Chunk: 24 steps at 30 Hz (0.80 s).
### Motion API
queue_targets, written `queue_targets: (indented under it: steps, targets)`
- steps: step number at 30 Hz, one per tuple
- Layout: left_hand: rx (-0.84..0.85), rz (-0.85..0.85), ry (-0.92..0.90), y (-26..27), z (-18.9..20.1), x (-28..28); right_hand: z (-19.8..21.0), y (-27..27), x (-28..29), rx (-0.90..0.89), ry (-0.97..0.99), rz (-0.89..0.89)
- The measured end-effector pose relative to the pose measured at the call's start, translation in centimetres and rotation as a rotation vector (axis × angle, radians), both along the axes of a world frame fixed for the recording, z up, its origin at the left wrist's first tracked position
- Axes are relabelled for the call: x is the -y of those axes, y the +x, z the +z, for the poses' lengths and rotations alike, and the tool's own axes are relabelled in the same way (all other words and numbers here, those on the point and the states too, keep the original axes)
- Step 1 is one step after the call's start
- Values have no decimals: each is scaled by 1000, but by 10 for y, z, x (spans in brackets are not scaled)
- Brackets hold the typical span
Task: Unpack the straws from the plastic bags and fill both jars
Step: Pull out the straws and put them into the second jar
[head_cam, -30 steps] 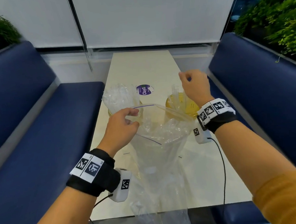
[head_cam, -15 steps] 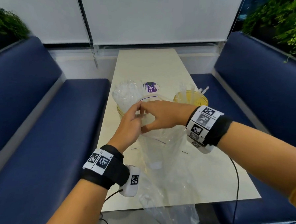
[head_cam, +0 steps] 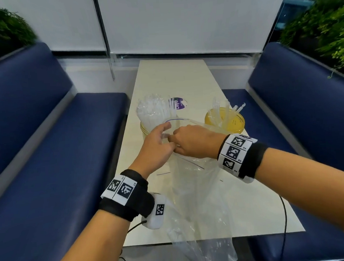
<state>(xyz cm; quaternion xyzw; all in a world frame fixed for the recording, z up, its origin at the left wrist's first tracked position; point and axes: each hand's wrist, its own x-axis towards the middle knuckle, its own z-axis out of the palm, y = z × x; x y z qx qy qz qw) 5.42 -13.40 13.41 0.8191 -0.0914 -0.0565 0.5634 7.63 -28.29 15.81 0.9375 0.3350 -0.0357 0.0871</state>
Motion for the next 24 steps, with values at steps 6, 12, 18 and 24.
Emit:
queue_targets:
  steps: [6,12,18,24]
  targets:
    - [27,0,66,-5,-5,-3,27,6,4,144,159,-99]
    - [73,63,43,-9,-1,15,72,11,-4,311,263,-112]
    - [63,115,-147,-8,-5,26,69,7,-5,306,425,-151]
    - [53,195,-261,1,-13,24,48,-8,-14,162,957,-304]
